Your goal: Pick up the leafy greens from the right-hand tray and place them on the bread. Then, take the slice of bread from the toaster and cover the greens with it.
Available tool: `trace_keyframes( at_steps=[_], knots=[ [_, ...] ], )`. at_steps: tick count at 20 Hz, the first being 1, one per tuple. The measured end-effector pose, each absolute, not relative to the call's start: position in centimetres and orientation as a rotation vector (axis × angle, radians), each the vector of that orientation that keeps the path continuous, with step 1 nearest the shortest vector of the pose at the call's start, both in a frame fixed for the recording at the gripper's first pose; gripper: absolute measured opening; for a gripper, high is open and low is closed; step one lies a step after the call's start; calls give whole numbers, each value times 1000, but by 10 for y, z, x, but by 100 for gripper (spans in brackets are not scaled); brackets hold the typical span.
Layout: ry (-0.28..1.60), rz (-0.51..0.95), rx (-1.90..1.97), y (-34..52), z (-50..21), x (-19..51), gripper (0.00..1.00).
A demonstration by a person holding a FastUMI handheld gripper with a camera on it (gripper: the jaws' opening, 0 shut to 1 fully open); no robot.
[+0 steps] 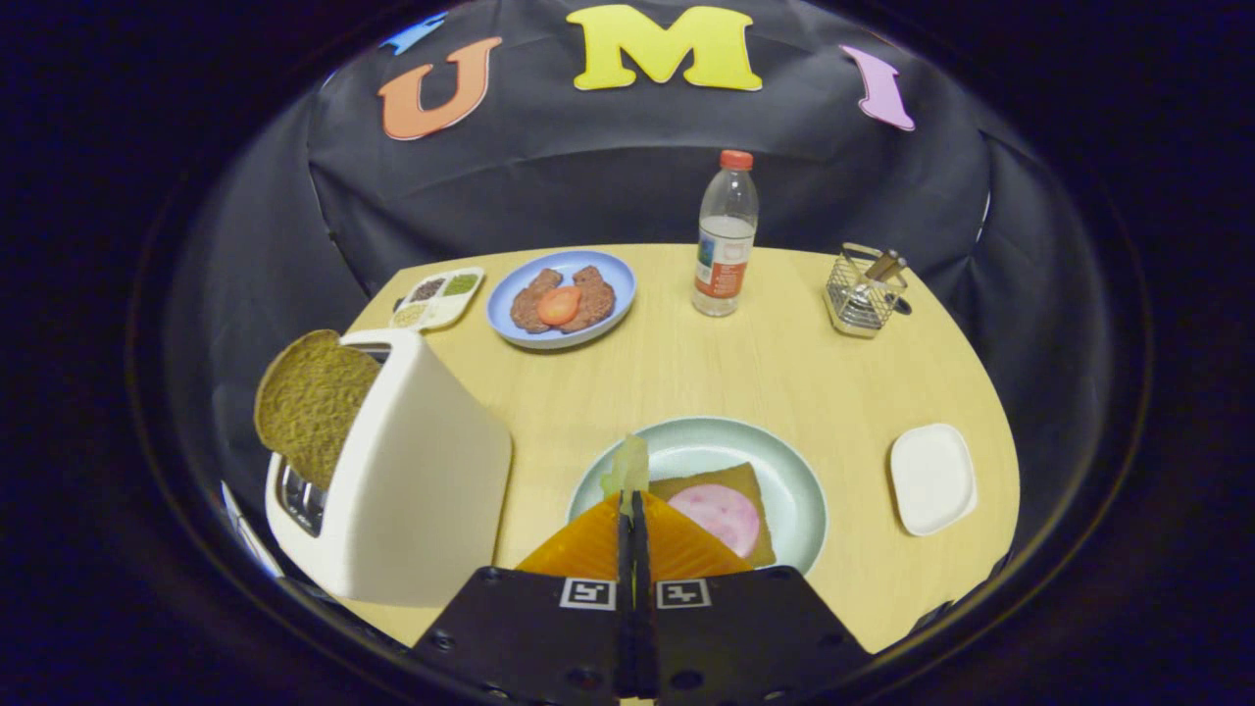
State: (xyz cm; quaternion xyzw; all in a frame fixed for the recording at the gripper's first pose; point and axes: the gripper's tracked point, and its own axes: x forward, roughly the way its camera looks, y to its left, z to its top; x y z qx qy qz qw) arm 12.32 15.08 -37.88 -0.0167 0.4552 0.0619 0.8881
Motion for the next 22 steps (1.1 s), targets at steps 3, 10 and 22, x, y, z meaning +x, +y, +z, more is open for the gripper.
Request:
trace_keyframes(
  at_steps=[3, 10, 22],
  knots=[
    [949, 113, -81, 138, -390, 137, 1],
    [960, 105, -95, 116, -410, 164, 5],
    [945, 133, -22, 103, -392, 151, 6]
  ],
)
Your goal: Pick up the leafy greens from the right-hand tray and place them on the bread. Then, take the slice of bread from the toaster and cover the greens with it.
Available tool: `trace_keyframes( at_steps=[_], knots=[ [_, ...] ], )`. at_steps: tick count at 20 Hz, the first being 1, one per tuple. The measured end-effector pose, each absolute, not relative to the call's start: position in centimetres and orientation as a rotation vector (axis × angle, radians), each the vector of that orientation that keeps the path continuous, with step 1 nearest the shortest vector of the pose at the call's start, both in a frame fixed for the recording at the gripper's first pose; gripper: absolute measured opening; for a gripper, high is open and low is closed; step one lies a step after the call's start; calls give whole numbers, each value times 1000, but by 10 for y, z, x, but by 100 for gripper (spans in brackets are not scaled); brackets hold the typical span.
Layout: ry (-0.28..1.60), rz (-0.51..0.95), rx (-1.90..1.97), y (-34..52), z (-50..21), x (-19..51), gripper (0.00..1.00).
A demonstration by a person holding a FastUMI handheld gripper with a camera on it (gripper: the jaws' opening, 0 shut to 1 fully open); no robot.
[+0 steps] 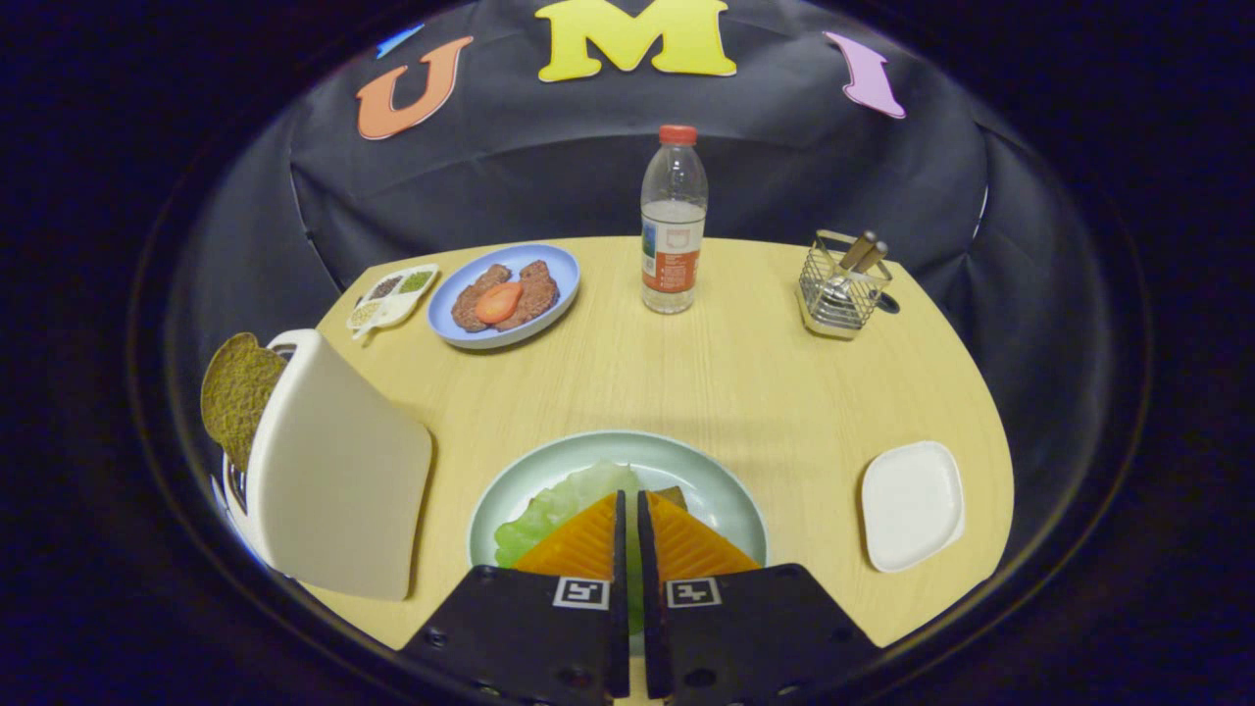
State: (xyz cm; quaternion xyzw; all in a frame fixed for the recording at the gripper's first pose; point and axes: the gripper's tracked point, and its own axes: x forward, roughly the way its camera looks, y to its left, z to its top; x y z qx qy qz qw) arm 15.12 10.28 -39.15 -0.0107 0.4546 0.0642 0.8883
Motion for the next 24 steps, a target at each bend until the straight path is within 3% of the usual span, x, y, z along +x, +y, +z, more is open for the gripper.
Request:
trace_keyframes(
  at_steps=[1, 2, 7, 8, 14, 16, 24],
  knots=[
    [935, 147, -10, 108, -383, 147, 7],
    [924, 146, -9, 108, -376, 143, 18],
    [858, 187, -6, 130, -336, 124, 35],
    [841, 202, -2, 137, -327, 119, 55],
    [754, 268, -40, 183, -287, 99, 83],
    [750, 277, -33, 197, -278, 93, 98],
    [705, 295, -21, 252, -238, 84, 98]
  ],
)
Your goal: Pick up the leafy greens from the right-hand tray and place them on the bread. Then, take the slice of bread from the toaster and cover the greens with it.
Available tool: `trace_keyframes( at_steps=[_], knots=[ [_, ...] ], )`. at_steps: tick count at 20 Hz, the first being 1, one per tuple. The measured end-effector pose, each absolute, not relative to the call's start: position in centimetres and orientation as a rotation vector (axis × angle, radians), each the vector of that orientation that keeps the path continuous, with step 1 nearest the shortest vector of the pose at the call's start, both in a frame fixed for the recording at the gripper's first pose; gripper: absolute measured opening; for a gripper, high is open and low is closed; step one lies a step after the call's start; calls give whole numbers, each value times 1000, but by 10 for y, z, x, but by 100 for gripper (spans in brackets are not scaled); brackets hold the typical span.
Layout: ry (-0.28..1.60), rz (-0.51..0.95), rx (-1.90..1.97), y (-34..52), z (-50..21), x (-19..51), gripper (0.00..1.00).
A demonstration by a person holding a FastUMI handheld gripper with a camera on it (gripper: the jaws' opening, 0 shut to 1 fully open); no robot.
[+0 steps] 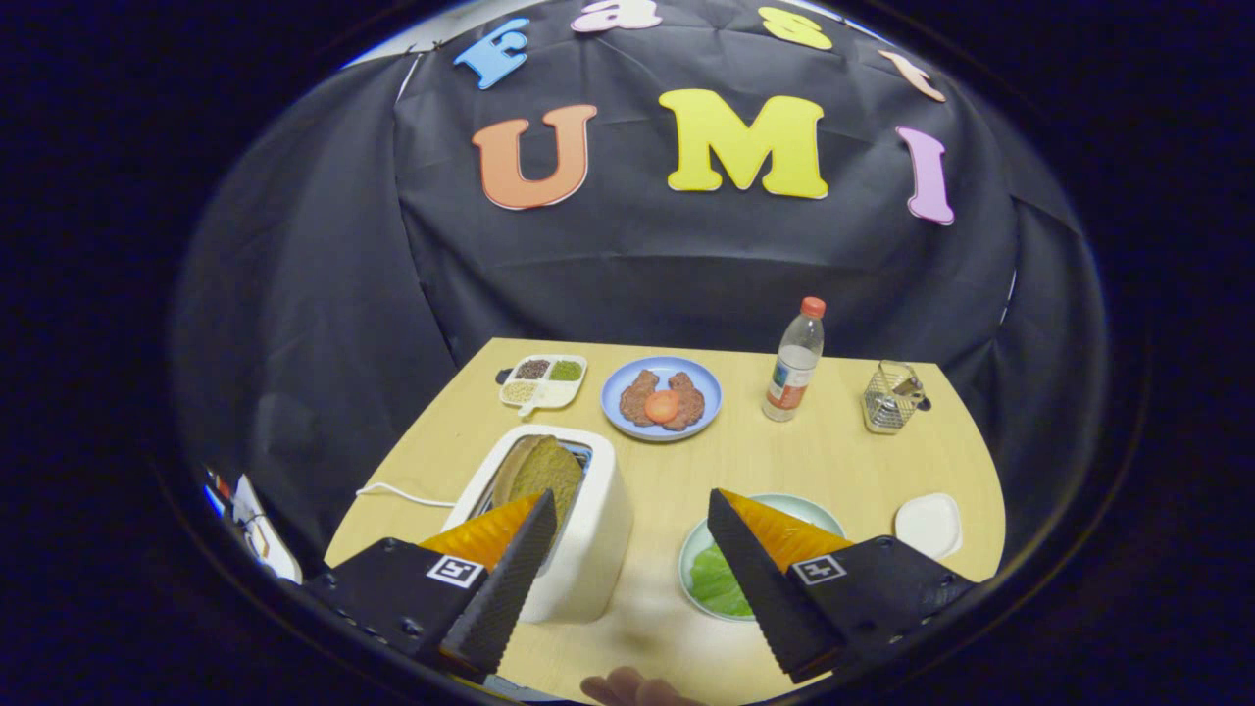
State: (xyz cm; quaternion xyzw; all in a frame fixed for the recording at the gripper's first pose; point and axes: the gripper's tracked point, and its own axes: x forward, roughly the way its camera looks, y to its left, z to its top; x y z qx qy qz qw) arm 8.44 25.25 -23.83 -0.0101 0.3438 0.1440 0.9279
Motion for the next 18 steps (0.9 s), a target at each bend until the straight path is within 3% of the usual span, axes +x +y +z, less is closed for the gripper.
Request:
trace_keyframes(
  at_steps=[8, 14, 18],
  knots=[
    [727, 335, -59, 322, -239, 90, 97],
    [799, 187, -114, 336, -271, 106, 95],
    [836, 155, -129, 345, -285, 110, 86]
  ],
)
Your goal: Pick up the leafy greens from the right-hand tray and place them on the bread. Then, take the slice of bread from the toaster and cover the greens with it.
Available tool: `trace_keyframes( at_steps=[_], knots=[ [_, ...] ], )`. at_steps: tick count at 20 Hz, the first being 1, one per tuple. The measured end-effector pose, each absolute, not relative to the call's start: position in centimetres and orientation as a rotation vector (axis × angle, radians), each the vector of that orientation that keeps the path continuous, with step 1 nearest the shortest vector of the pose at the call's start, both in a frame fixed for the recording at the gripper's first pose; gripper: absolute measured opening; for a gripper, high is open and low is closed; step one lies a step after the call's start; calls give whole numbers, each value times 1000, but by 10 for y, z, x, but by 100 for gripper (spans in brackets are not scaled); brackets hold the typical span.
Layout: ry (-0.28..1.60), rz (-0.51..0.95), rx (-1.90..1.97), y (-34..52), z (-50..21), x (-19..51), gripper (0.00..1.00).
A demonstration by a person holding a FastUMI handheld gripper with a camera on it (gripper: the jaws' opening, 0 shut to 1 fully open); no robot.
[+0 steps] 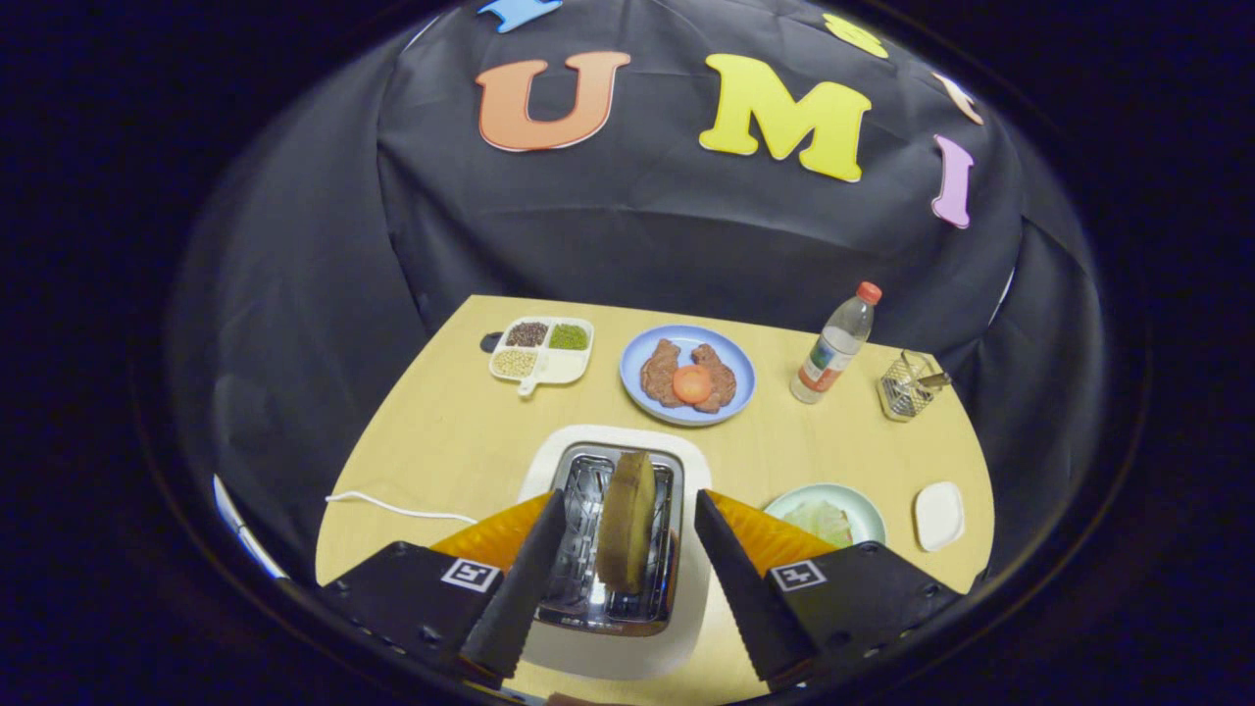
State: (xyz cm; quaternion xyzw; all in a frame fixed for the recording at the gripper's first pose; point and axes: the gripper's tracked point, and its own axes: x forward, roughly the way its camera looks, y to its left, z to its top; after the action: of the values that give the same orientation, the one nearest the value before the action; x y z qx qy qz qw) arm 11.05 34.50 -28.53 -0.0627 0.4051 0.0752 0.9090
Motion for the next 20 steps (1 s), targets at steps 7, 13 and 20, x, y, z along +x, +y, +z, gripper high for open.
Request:
trace_keyframes(
  at_steps=[7, 13, 20],
  knots=[
    [903, 81, -137, 338, -305, 113, 46],
    [866, 124, -124, 333, -287, 113, 14],
    [806, 195, -69, 329, -235, 101, 8]
  ],
)
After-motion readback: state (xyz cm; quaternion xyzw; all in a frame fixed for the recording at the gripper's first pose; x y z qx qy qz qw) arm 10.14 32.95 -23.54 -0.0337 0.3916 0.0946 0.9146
